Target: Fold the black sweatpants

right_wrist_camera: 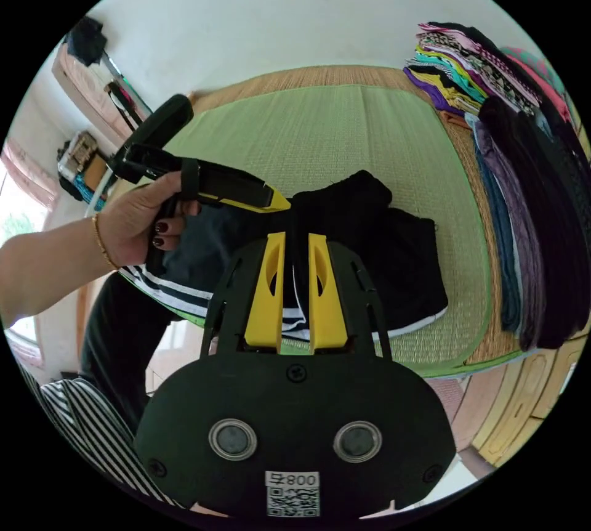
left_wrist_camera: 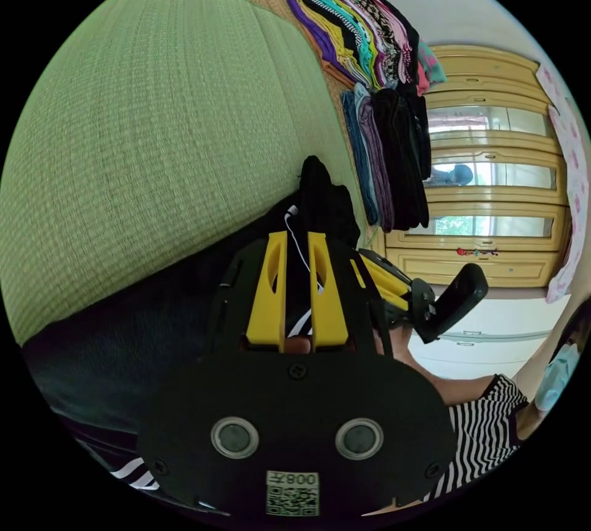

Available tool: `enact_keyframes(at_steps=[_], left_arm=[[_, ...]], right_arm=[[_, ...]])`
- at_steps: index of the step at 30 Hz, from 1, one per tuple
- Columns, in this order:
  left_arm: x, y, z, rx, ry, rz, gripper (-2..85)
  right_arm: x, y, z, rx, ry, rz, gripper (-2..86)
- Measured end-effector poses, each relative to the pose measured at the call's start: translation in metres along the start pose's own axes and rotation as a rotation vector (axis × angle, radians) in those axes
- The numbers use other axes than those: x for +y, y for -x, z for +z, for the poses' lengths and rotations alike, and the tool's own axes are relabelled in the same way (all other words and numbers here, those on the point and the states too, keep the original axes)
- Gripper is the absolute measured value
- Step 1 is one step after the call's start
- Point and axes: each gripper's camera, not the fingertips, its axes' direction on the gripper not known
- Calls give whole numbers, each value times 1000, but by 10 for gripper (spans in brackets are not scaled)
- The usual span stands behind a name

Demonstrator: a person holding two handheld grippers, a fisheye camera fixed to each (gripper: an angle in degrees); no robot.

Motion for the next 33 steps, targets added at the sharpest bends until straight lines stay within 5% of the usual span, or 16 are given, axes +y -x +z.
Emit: enact_keyframes(at_steps=[8, 19, 33], left_arm=[[-26, -15, 18, 67, 10, 3, 26], [-59, -94, 45, 163, 36, 213, 10], [-92, -149, 133, 46, 257, 276, 5]], right_arm=[[14, -6, 26, -4, 42, 69, 44], [88, -77, -19, -167, -199, 290, 8], [212, -196, 13, -444, -258, 675, 5]])
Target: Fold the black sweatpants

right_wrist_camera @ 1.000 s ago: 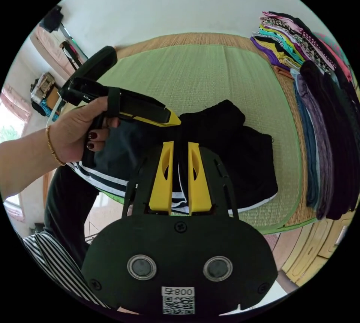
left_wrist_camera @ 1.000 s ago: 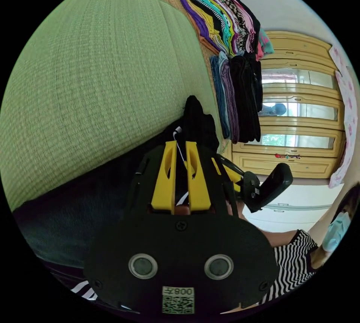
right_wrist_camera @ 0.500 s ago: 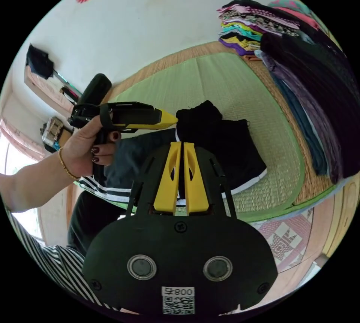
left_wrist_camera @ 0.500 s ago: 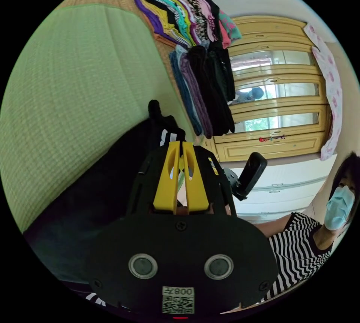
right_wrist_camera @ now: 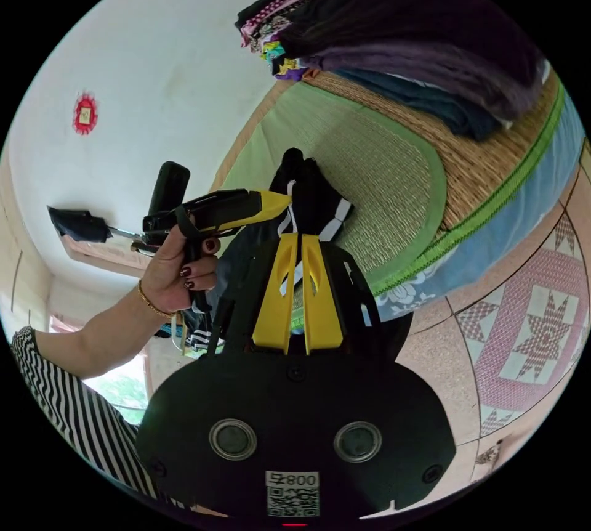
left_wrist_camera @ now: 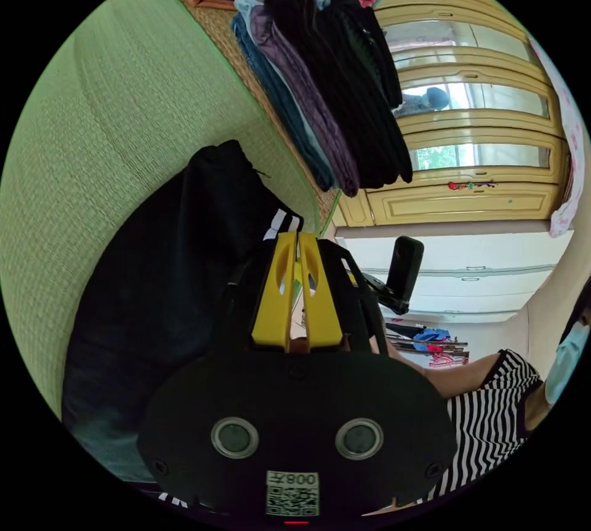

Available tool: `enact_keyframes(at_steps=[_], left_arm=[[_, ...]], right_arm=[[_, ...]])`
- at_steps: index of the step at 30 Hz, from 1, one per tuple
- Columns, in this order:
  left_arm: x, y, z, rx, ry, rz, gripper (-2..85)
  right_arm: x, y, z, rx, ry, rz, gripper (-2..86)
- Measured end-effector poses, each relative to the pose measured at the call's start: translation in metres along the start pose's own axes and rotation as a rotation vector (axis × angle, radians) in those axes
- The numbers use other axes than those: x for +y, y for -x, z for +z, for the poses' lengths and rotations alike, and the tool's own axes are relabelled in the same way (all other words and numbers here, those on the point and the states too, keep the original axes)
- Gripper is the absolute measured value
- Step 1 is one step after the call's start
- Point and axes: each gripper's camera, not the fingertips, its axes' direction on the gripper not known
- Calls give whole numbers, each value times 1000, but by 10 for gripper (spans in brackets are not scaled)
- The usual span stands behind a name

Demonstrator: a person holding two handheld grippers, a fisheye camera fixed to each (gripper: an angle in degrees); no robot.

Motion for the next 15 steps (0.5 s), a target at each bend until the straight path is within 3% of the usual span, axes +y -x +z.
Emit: enact_keyframes(at_steps=[9, 15], left_arm=[[-9, -13, 21, 17, 57, 25, 2], [3, -30, 8, -2, -30, 103, 2]], right_arm=[[5, -39, -11, -82, -3, 25, 5], [7, -40, -22, -119, -22, -18, 5]])
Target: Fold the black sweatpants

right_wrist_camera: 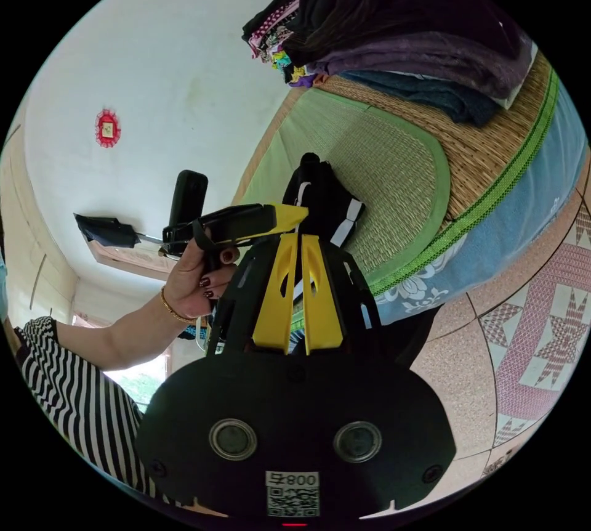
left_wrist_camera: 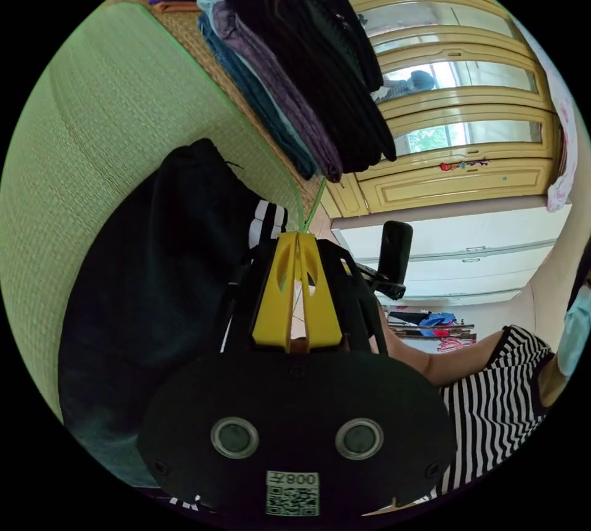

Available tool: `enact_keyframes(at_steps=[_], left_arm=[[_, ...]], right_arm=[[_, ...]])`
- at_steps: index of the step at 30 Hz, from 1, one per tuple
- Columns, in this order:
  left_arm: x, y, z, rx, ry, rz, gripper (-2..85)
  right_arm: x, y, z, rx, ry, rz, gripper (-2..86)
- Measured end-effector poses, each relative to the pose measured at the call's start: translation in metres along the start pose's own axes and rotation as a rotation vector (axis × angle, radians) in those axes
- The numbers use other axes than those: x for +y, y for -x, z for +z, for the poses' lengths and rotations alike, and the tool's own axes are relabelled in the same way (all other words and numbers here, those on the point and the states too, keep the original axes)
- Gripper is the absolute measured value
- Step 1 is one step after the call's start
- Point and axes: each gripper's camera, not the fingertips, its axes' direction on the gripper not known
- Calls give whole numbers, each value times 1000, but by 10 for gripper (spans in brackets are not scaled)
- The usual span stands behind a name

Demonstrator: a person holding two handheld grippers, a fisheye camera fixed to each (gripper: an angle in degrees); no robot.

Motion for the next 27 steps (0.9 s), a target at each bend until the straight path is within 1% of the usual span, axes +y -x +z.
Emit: enact_keyframes(at_steps=[2, 4, 8, 13, 19, 22, 24, 27], left_arm=[[8, -3, -11, -60, -80, 7, 2], [12, -2, -15, -105, -101, -9, 2], [18, 6, 0, -129, -17, -45, 1], [26, 9, 15, -173, 35, -57, 1], [42, 11, 14, -217, 61, -38, 1], [54, 8, 4, -189, 21, -7, 1], [62, 6, -5, -183, -12, 24, 1], [74, 9, -22, -226, -70, 28, 1]], right_arm=[[0, -2, -1, -17, -4, 3, 5], [1, -5, -3, -36, -4, 12, 5], [2, -2, -8, -38, -8, 1, 4], [1, -5, -9, 10, 17, 36, 5], [-2, 11, -16, 124, 14, 38, 2], [-8, 29, -23, 134, -18, 8, 1], [-16, 53, -18, 129, -11, -53, 0], [-30, 84, -1, 176, 27, -140, 0]])
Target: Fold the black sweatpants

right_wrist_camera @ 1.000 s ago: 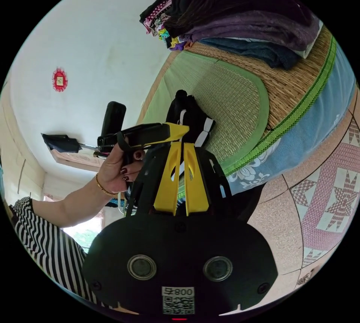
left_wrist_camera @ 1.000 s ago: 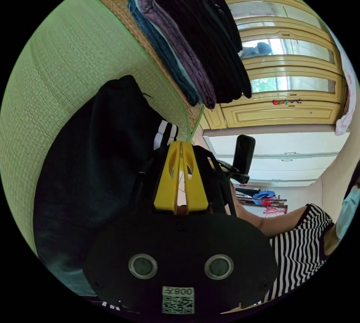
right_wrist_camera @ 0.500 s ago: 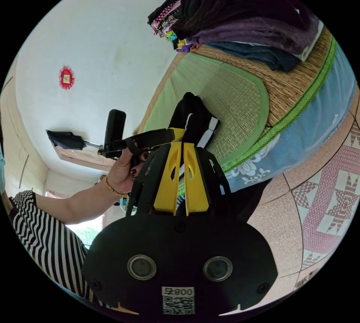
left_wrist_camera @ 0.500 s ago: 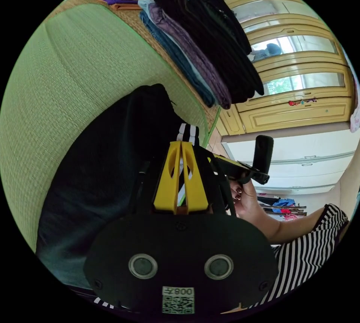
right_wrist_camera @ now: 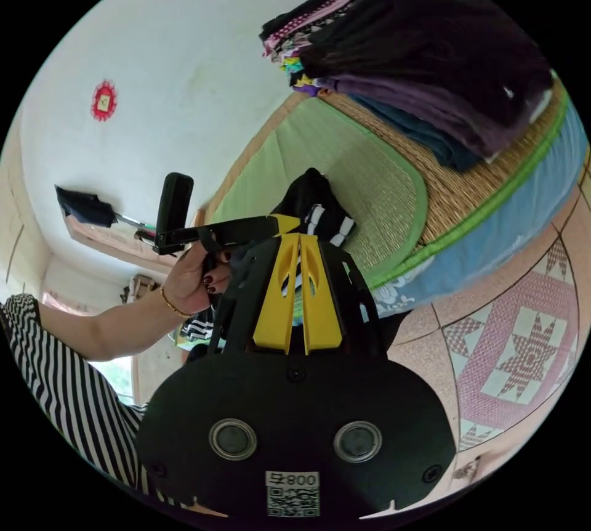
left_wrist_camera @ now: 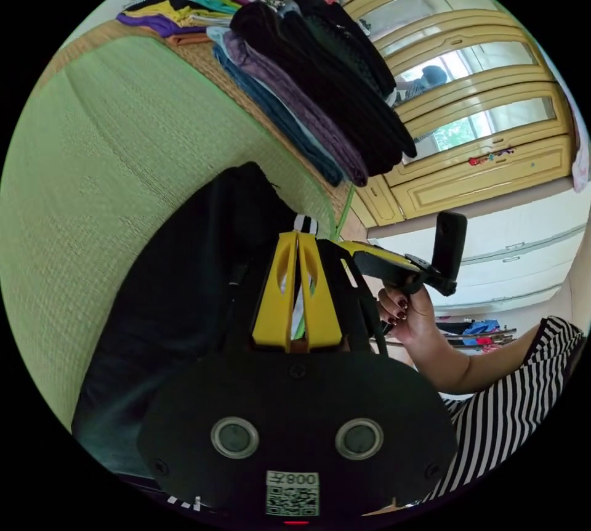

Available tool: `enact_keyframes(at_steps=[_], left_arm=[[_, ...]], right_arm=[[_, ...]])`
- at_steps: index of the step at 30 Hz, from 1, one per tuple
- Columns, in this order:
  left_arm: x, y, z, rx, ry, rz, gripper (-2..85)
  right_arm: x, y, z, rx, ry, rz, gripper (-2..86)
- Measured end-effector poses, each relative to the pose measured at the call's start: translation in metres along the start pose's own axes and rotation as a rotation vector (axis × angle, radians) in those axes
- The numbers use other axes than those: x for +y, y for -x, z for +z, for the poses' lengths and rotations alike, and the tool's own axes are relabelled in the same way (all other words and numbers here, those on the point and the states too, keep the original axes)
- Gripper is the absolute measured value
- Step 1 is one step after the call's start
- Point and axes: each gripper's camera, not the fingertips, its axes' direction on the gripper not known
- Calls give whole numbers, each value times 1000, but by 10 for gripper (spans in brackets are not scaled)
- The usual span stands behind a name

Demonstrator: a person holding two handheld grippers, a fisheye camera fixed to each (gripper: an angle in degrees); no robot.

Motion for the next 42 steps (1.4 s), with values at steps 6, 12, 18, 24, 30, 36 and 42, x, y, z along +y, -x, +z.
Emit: enact_keyframes(at_steps=[6, 12, 18, 24, 30, 36, 42], left_arm=[[24, 35, -19, -79, -70, -137, 0], [53, 62, -14, -116, 20, -174, 0], [115, 68, -52, -55, -33, -102, 0], [258, 111, -125, -161, -80, -251, 0], [438, 162, -210, -338, -232, -718, 0], [556, 201, -228, -406, -210, -954, 1], [609, 218, -237, -374, -284, -904, 1]], right_arm=[[-28, 30, 27, 110, 64, -21, 0], [-36, 53, 41, 82, 69, 31, 0], [-59, 96, 48, 81, 92, 12, 0], [-83, 157, 48, 96, 105, -39, 0], [-108, 260, 78, 76, 178, -156, 1], [-119, 375, 157, -21, 346, -283, 2], [-132, 487, 241, -132, 533, -422, 8]])
